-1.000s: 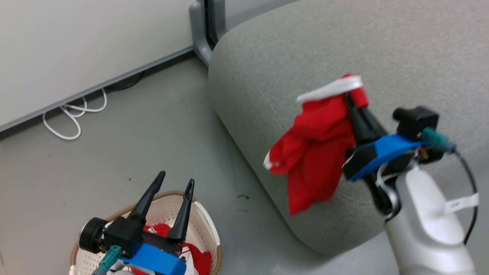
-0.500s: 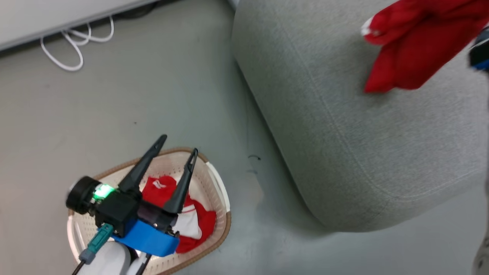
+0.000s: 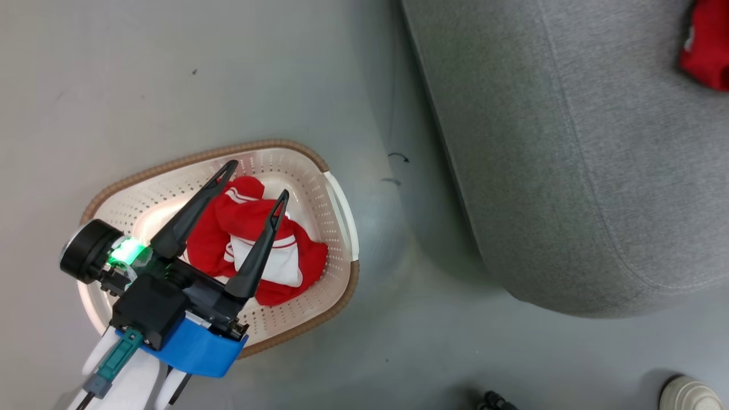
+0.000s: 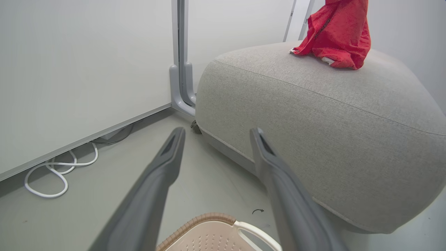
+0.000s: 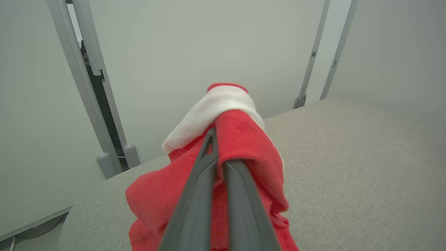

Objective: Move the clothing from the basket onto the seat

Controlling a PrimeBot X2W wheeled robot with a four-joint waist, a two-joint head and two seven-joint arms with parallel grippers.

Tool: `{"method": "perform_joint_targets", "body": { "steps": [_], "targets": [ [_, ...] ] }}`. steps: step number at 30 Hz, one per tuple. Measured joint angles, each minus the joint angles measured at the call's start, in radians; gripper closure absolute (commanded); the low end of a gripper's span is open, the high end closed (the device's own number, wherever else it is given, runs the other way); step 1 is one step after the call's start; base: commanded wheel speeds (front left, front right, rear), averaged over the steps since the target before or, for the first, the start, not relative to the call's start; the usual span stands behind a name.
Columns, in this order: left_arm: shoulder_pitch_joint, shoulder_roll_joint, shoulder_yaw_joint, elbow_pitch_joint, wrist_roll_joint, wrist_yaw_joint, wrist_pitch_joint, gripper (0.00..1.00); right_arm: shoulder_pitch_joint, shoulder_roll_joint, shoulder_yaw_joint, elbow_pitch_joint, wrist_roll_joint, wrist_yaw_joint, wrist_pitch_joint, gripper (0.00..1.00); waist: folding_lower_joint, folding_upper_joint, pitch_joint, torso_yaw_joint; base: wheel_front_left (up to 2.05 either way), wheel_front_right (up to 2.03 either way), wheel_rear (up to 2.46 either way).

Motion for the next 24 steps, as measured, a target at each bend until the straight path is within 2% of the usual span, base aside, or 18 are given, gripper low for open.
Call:
{"method": "perform_joint_targets", "body": {
  "steps": [3, 4, 5, 6, 10, 16, 24],
  "targets": [
    [-0.002, 0.01, 0.003, -0.016, 0.0, 0.001, 0.0, 0.0, 0.0, 0.011, -0.032, 0.068, -0.019, 0.0, -0.016, 1.0, 0.0, 0.0, 0.031, 0.008, 0.0, 0.0, 0.0],
    [-0.002, 0.012, 0.002, -0.018, 0.0, 0.001, 0.0, 0.0, 0.002, 0.017, -0.041, 0.097, -0.03, 0.0, -0.019, 0.94, 0.0, 0.0, 0.038, 0.011, 0.0, 0.0, 0.0],
    [-0.002, 0.014, 0.002, -0.019, 0.0, 0.001, 0.0, 0.0, 0.005, 0.02, -0.049, 0.126, -0.045, 0.0, -0.021, 0.62, 0.0, 0.0, 0.042, 0.014, 0.0, 0.0, 0.0],
    [-0.003, 0.015, 0.002, -0.02, 0.0, 0.001, 0.0, 0.0, 0.008, 0.021, -0.056, 0.154, -0.058, 0.0, -0.021, 0.01, 0.0, 0.0, 0.044, 0.018, 0.0, 0.0, 0.0],
    [-0.007, 0.015, 0.0, -0.019, 0.0, 0.006, 0.0, 0.0, 0.015, 0.015, -0.079, 0.246, -0.106, 0.0, -0.016, 0.0, -0.0001, 0.0, 0.036, 0.029, 0.0, 0.0, 0.0],
    [-0.008, 0.008, -0.007, -0.006, -0.004, 0.007, -0.001, 0.0, 0.005, 0.007, -0.072, 0.312, -0.146, 0.0, -0.047, 0.0, -0.0002, 0.0, 0.001, 0.038, 0.0, 0.0, 0.0],
    [-0.011, -0.039, -0.032, 0.053, -0.025, 0.007, -0.004, 0.0, 0.032, -0.004, -0.056, 0.366, -0.178, 0.0, -0.093, 0.0, -0.0002, 0.0, -0.071, 0.045, 0.0, 0.0, 0.0]
  ]
}}
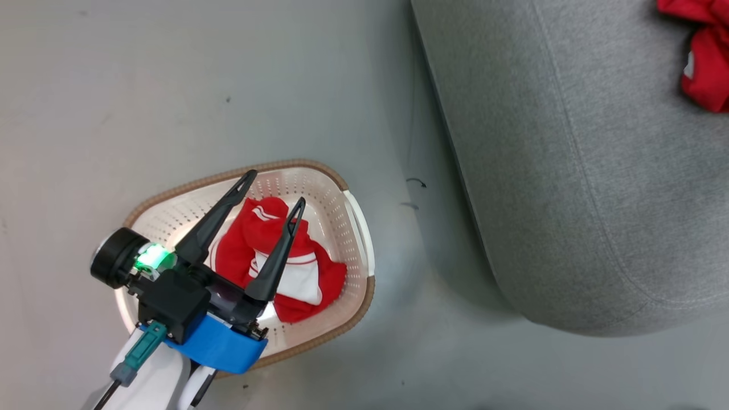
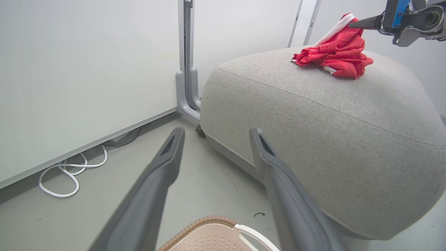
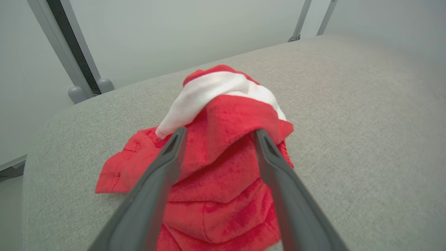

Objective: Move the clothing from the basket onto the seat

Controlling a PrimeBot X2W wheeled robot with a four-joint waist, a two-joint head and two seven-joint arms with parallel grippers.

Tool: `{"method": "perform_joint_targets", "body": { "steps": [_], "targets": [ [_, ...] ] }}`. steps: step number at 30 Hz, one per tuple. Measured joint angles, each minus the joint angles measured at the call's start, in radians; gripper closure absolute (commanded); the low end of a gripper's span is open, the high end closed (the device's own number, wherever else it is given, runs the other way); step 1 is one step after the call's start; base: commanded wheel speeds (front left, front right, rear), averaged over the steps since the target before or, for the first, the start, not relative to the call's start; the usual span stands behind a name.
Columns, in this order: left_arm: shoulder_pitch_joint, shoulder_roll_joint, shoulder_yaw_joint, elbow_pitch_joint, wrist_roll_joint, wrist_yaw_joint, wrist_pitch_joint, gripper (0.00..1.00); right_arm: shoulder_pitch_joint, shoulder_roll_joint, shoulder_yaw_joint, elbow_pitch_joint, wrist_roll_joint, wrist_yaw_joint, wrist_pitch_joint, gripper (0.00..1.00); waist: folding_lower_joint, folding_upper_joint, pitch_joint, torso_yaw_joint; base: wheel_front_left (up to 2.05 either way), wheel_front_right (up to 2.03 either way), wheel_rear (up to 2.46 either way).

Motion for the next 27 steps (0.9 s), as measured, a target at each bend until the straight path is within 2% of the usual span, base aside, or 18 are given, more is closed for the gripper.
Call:
{"method": "perform_joint_targets", "body": {
  "steps": [6, 14, 21, 27],
  "targets": [
    [0.013, -0.056, 0.016, 0.053, -0.03, 0.0, -0.002, 0.0, 0.069, 0.014, 0.021, 0.006, -0.053, 0.0, -0.052, 0.0, 0.0, 0.0, -0.091, 0.011, 0.0, 0.0, 0.0],
    [0.073, -0.137, 0.058, 0.109, -0.038, -0.001, -0.003, 0.0, 0.191, 0.1, 0.074, -0.044, -0.095, 0.0, -0.11, 0.0, -0.0003, 0.0, -0.234, 0.027, 0.0, 0.0, 0.0],
    [0.142, -0.203, 0.123, 0.165, -0.053, -0.002, -0.003, 0.0, 0.346, 0.169, 0.153, -0.175, -0.078, 0.0, -0.133, 0.0, -0.0004, 0.0, -0.355, 0.045, 0.0, 0.0, 0.0],
    [0.183, -0.234, 0.192, 0.206, -0.046, -0.002, -0.003, 0.0, 0.501, 0.216, 0.238, -0.355, -0.04, 0.0, -0.096, 0.0, -0.0004, 0.0, -0.433, 0.068, 0.0, 0.0, 0.0]
  ]
}}
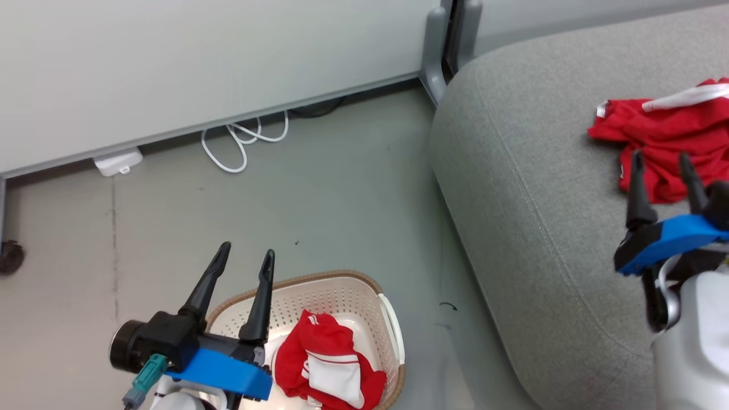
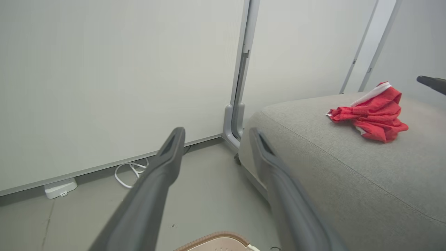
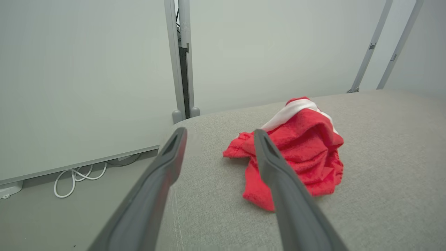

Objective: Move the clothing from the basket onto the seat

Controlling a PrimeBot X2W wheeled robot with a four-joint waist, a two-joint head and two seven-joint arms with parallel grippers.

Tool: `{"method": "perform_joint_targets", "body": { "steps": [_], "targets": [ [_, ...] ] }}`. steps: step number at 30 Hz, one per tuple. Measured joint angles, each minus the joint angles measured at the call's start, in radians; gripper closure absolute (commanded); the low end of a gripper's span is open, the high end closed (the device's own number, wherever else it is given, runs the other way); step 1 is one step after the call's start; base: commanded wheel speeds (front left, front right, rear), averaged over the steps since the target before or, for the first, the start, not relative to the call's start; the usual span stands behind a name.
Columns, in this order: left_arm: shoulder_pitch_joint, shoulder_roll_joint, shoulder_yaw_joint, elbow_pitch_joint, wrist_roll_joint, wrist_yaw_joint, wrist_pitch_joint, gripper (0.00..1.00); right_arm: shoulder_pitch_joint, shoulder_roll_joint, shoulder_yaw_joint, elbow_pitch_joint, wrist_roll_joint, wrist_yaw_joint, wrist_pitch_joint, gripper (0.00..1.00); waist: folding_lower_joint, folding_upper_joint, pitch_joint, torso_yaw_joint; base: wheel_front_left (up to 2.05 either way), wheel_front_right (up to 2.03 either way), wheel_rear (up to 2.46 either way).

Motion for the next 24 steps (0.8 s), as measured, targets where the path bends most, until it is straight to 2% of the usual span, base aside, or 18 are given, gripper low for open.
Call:
{"method": "perform_joint_targets", "body": {
  "steps": [11, 24],
  "targets": [
    [0.018, -0.04, 0.11, 0.071, 0.015, -0.005, 0.0, 0.0, 0.256, 0.056, 0.112, -0.294, 0.031, 0.0, 0.1, 0.0, 0.0001, 0.0, -0.065, 0.072, 0.0, 0.0, 0.0],
    [0.06, -0.059, 0.178, 0.128, 0.015, -0.005, 0.0, 0.0, 0.449, 0.063, 0.187, -0.42, 0.075, 0.0, 0.111, 0.0, 0.0003, 0.0, -0.126, 0.171, 0.0, 0.0, 0.0]
  ]
}}
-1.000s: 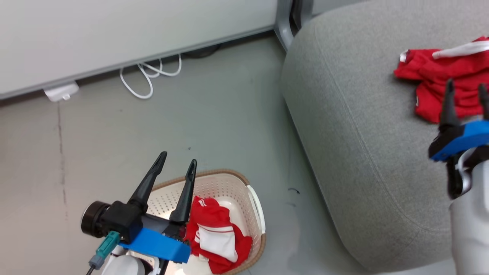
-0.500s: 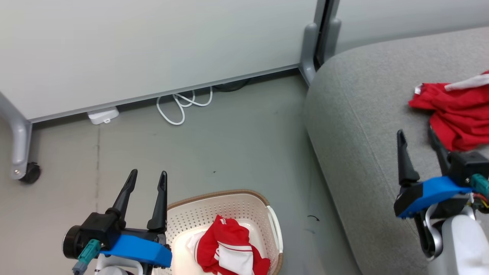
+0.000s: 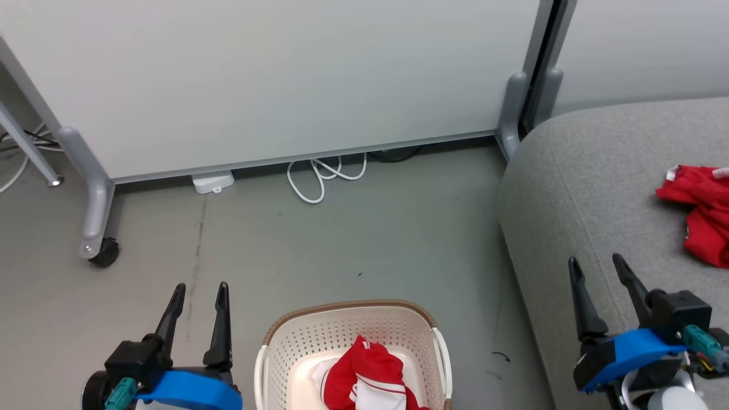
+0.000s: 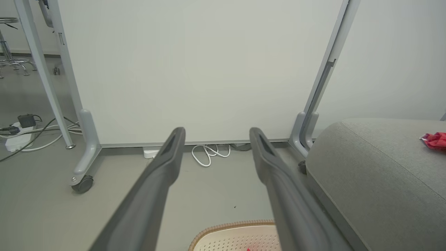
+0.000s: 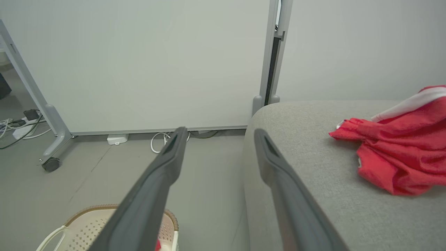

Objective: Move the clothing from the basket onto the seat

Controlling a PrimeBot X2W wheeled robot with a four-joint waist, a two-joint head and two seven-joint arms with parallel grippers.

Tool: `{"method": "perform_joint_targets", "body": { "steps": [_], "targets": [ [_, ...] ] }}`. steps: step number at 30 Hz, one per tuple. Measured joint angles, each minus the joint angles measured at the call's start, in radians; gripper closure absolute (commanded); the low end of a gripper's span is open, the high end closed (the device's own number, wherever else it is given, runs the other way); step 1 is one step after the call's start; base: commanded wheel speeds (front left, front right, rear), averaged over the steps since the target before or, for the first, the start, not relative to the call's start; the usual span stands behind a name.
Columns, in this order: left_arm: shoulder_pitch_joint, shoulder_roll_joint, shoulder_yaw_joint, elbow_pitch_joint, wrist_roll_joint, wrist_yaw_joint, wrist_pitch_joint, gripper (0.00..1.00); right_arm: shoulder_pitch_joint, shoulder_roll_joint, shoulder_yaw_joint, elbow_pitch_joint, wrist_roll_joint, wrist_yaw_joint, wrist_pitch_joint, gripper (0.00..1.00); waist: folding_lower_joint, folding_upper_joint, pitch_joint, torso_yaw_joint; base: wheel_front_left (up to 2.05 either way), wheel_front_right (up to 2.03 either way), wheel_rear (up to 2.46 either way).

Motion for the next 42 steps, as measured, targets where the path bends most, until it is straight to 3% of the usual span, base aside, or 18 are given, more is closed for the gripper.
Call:
{"method": "perform_joint_targets", "body": {
  "steps": [23, 42],
  "targets": [
    [0.039, 0.01, 0.016, 0.031, -0.015, 0.0, 0.0, 0.0, 0.063, 0.0, 0.065, -0.027, 0.035, 0.0, 0.007, 0.0, 0.0001, 0.0, -0.041, 0.023, 0.0, 0.0, 0.0],
    [0.016, 0.012, -0.013, 0.037, -0.016, 0.0, 0.0, 0.0, 0.048, 0.0, 0.093, -0.05, 0.043, 0.0, 0.007, 0.0, 0.0001, 0.0, 0.032, 0.005, 0.0, 0.0, 0.0]
  ]
}}
